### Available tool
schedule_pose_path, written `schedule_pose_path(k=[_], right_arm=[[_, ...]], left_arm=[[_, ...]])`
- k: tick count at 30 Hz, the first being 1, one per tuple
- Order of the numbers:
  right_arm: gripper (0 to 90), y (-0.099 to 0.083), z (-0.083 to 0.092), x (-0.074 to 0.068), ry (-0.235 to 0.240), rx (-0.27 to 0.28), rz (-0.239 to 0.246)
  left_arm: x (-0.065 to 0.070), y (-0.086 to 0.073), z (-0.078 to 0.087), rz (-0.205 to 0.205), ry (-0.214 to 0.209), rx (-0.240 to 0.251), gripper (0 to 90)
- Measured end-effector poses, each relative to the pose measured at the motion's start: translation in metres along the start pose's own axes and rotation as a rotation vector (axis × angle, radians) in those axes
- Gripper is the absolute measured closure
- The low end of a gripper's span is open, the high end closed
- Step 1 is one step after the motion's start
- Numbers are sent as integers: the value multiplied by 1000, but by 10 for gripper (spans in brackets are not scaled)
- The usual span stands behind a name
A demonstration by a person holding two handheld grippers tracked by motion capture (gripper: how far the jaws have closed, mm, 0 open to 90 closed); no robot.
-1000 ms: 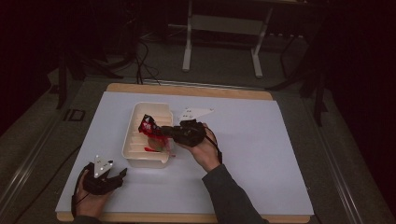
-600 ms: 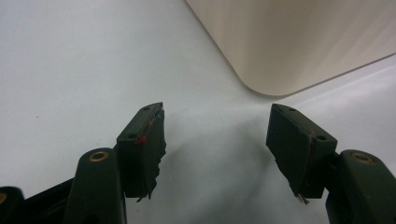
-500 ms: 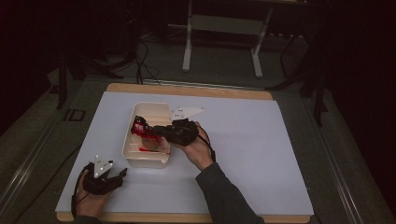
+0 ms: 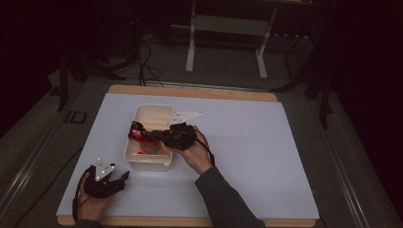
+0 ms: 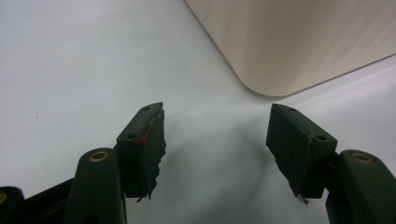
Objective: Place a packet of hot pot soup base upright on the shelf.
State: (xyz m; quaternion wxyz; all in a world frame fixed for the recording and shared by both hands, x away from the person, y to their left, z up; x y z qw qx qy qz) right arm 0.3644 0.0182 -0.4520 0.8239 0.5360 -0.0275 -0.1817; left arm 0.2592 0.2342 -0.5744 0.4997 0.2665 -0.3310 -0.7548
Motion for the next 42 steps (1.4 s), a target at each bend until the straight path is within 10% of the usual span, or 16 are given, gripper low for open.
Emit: schedule_pose_path(k=[30, 42], right_arm=[[869, -41, 4, 8, -6, -58, -18], [669, -36, 6, 8, -71, -81, 18]], left_arm=[[0, 0, 1, 2, -1, 1, 373], [0, 0, 0, 3, -1, -1, 373]])
Point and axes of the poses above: each handheld gripper's, and its own axes: z roughly backward along the jaws, y roughly out of its top, x roughly to its right, the point moved 4 cm from there along -z, roughly forward along the jaws
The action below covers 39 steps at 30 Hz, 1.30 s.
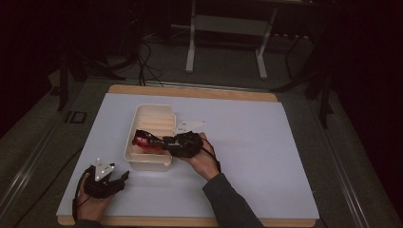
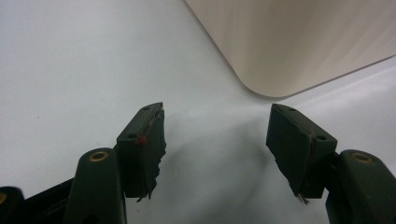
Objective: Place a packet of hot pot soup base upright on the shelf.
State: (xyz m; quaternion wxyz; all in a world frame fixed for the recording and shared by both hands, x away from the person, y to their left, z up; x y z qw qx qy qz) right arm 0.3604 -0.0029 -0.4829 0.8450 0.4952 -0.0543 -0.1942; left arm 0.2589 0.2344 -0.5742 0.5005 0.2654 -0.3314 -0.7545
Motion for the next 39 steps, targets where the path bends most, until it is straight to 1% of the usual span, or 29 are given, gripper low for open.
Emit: schedule_pose_path(k=[1, 2, 3, 8, 11, 15, 20, 21, 23, 24, 25, 31, 36, 39], right_arm=[[646, 0, 1, 0, -5, -2, 3], [646, 0, 1, 0, -5, -2, 3], [600, 1, 2, 1, -27, -6, 12], [571, 2, 4, 1, -38, -8, 11], [553, 4, 7, 1, -54, -12, 18], [548, 6, 9, 0, -71, -20, 30], [558, 7, 12, -1, -79, -25, 37], [557, 8, 13, -2, -90, -32, 47], [555, 9, 15, -4, -100, -38, 62], [555, 9, 15, -4, -100, -38, 62], [553, 10, 16, -5, -110, -43, 74], [550, 13, 23, -7, -120, -47, 92], [550, 13, 29, -6, -130, -51, 91], [550, 11, 36, -2, -141, -56, 75]], left_arm=[[0, 0, 0, 0, 0, 1, 373], [0, 0, 0, 0, 0, 1, 373], [0, 0, 0, 2, 0, 1, 373], [0, 0, 0, 2, 0, 1, 372], [0, 0, 0, 4, -1, 2, 372], [0, 0, 0, 5, 0, 4, 372], [0, 0, 0, 4, 1, 4, 372], [0, 0, 0, 3, 1, 3, 372], [0, 0, 0, 3, 1, 3, 372], [0, 0, 0, 3, 1, 3, 372], [0, 0, 0, 4, 1, 4, 372], [0, 0, 0, 4, 0, 5, 372], [0, 0, 0, 4, 1, 5, 372], [0, 0, 0, 4, 1, 5, 372]])
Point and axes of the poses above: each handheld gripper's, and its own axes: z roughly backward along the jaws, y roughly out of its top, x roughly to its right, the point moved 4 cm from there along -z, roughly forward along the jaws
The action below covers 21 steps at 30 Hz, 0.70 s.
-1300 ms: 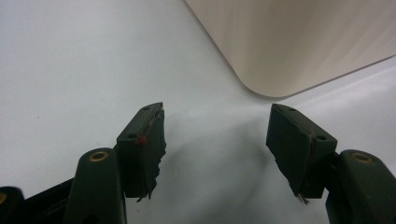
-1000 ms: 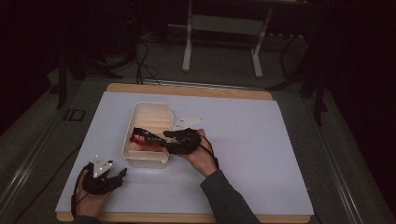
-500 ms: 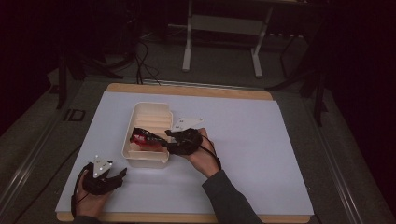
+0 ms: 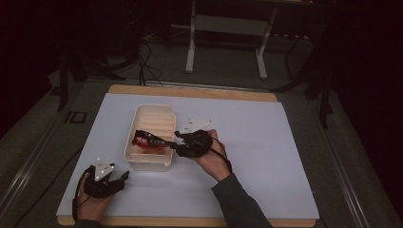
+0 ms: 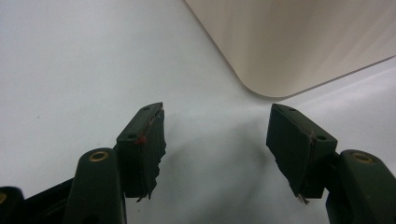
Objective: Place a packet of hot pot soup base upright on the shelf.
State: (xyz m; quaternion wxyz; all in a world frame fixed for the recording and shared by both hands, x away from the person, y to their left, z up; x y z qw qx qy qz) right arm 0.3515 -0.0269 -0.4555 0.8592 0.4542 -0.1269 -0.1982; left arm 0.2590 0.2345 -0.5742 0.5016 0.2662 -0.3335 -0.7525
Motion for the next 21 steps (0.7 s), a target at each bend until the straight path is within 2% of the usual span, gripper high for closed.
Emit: schedule_pose_path(k=[11, 21], right_arm=[[545, -14, 18, 15, -31, -16, -28], [538, -41, 33, 35, -70, -29, -86]], left_arm=[[0, 0, 0, -1, 0, 0, 372], [0, 0, 0, -3, 0, -1, 372]])
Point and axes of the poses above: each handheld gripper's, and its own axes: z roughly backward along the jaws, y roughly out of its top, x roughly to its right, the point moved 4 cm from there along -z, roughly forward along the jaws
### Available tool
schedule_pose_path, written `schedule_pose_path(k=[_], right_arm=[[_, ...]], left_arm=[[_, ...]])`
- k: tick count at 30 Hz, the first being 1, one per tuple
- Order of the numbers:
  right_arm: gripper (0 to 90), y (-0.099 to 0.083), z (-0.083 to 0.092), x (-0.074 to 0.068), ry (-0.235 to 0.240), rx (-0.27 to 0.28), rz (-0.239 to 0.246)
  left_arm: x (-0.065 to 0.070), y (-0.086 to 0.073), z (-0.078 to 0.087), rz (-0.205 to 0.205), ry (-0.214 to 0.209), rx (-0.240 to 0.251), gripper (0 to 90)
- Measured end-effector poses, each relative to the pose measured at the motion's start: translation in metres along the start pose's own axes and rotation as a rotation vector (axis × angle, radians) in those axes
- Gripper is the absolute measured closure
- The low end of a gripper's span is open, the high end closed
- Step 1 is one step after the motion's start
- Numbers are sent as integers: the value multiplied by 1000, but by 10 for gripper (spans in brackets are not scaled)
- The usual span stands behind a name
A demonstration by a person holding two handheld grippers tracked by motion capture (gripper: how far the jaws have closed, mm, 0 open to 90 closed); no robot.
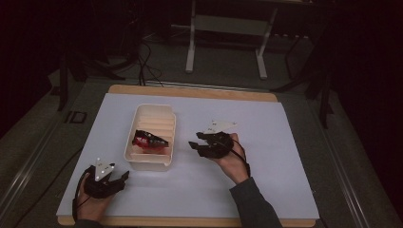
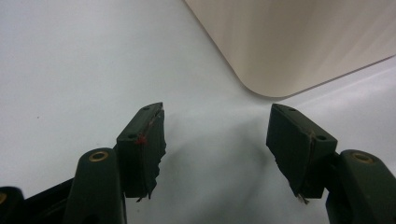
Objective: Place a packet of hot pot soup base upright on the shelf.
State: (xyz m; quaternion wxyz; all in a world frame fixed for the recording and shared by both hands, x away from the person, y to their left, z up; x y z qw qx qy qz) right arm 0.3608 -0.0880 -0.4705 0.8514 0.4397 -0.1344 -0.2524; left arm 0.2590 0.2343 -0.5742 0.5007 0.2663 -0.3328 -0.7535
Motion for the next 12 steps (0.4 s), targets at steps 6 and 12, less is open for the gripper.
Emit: schedule_pose_path(k=[6, 12], right_arm=[[531, -24, 7, 18, -32, -13, -54], [467, -54, 14, 41, -121, -49, -103]], left_arm=[[0, 0, 0, -1, -1, -3, 373], [0, 0, 0, -2, 0, -3, 373]])
Point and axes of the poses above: each handheld gripper's, and its own axes: z roughly backward along the jaws, y roughly out of its top, x roughly to its right, the point moved 4 cm from there along -z, roughly forward along the jaws
